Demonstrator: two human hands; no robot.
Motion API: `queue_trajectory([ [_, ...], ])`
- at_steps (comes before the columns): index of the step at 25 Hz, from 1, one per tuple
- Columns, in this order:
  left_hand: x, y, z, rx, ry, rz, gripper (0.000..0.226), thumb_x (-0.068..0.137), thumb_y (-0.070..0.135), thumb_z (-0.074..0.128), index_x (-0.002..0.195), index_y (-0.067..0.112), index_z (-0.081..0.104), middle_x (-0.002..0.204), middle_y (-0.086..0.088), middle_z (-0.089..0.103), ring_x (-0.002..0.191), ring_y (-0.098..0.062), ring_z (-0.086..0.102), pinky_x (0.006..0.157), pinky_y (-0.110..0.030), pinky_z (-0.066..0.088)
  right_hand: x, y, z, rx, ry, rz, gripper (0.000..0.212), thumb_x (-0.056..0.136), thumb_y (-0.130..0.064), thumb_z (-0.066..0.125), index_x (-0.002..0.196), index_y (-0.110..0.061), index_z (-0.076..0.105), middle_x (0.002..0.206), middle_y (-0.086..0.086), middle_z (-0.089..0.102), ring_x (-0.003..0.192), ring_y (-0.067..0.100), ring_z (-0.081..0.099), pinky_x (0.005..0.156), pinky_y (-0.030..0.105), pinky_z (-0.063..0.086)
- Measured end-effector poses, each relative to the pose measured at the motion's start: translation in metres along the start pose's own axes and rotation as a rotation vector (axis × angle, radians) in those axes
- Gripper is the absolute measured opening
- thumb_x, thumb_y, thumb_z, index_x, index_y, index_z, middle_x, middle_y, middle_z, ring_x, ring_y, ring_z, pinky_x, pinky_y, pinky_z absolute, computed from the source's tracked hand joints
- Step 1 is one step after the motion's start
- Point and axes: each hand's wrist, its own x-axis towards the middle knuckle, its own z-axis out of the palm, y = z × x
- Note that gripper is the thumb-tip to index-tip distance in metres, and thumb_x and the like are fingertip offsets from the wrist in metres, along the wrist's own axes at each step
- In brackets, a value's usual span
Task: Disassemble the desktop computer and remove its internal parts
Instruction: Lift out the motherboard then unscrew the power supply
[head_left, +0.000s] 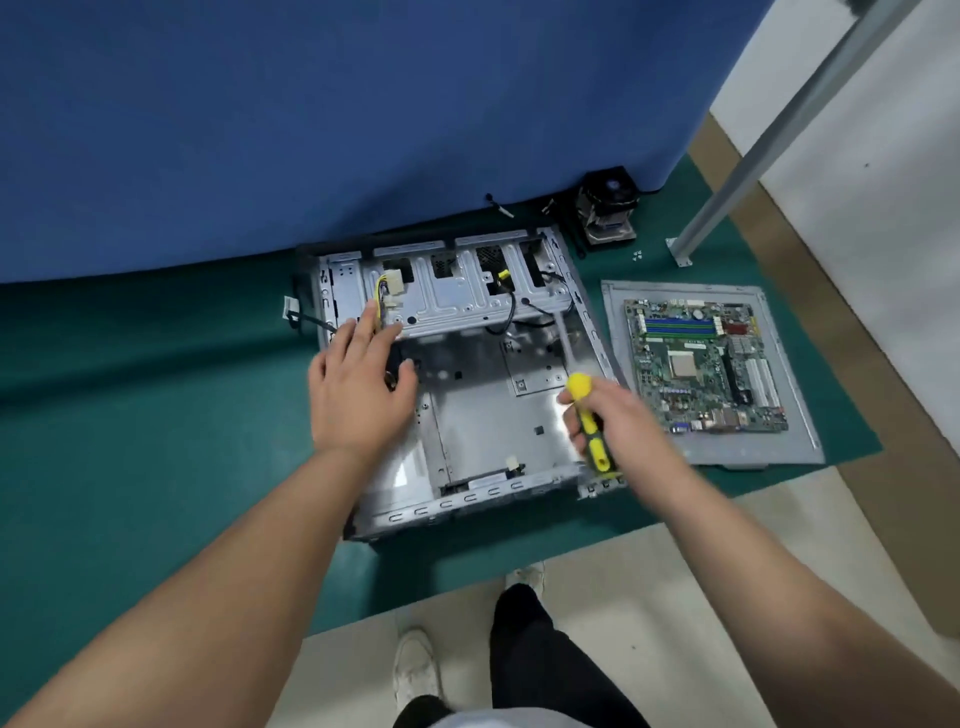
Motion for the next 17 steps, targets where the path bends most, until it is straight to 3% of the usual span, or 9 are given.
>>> queue_trajectory([
  [2, -0.023, 0.0, -0.008, -0.338, 0.022, 0.004, 0.039, 0.1, 0.036, 0.05, 0.136, 0.028, 0.062, 0.142, 0.004, 0.061, 0.135, -0.016, 0.049, 0.115, -0.043, 0.039, -0.039, 0.022, 0.044, -0.04, -0.056, 0.033, 0.019, 0.099, -0.018, 0.047, 0.097, -0.014, 0.065, 0.068, 0.0, 0.064, 0.056, 0.014, 0.055, 0.052, 0.026, 0.042],
  [4, -0.049, 0.013, -0.009, -0.76, -0.04, -0.135, 0.026, 0.102, 0.028, 0.052, 0.123, 0.028, 0.069, 0.11, 0.006, 0.075, 0.1, -0.015, 0.068, 0.09, -0.041, 0.057, -0.062, 0.046, 0.076, -0.089, -0.084, 0.07, 0.02, 0.1, -0.017, 0.046, 0.095, -0.013, 0.065, 0.067, -0.001, 0.065, 0.056, 0.013, 0.056, 0.053, 0.027, 0.041],
  [6, -0.088, 0.024, -0.015, -1.045, -0.133, -0.27, 0.02, 0.105, 0.022, 0.053, 0.113, 0.024, 0.071, 0.093, 0.0, 0.078, 0.088, -0.023, 0.073, 0.073, -0.037, 0.059, -0.088, 0.069, 0.106, -0.097, -0.085, 0.094, 0.021, 0.1, -0.013, 0.045, 0.091, -0.012, 0.063, 0.066, 0.0, 0.064, 0.055, 0.013, 0.056, 0.057, 0.029, 0.04],
  [10, -0.136, 0.023, -0.024, -1.216, -0.166, -0.441, 0.016, 0.104, 0.014, 0.056, 0.11, 0.016, 0.07, 0.088, -0.007, 0.079, 0.083, -0.023, 0.075, 0.067, -0.027, 0.06, -0.122, 0.099, 0.141, -0.084, -0.115, 0.119, 0.017, 0.101, -0.013, 0.045, 0.094, -0.011, 0.06, 0.071, 0.001, 0.065, 0.064, 0.016, 0.057, 0.065, 0.029, 0.044],
  [13, -0.16, 0.021, -0.031, -1.344, -0.206, -0.511, 0.012, 0.102, 0.013, 0.061, 0.111, 0.012, 0.069, 0.088, -0.008, 0.078, 0.08, -0.021, 0.075, 0.068, -0.029, 0.061, -0.135, 0.11, 0.151, -0.14, -0.115, 0.106, 0.013, 0.1, -0.019, 0.05, 0.091, -0.014, 0.058, 0.075, 0.001, 0.065, 0.066, 0.016, 0.057, 0.07, 0.033, 0.045],
  [17, -0.183, 0.017, -0.023, -1.331, -0.207, -0.601, 0.009, 0.101, 0.009, 0.061, 0.107, 0.014, 0.067, 0.081, -0.008, 0.072, 0.073, -0.021, 0.071, 0.065, -0.03, 0.06, -0.152, 0.128, 0.156, -0.296, -0.113, 0.104, 0.014, 0.098, -0.024, 0.048, 0.1, -0.014, 0.057, 0.08, -0.003, 0.068, 0.066, 0.011, 0.06, 0.07, 0.034, 0.048],
])
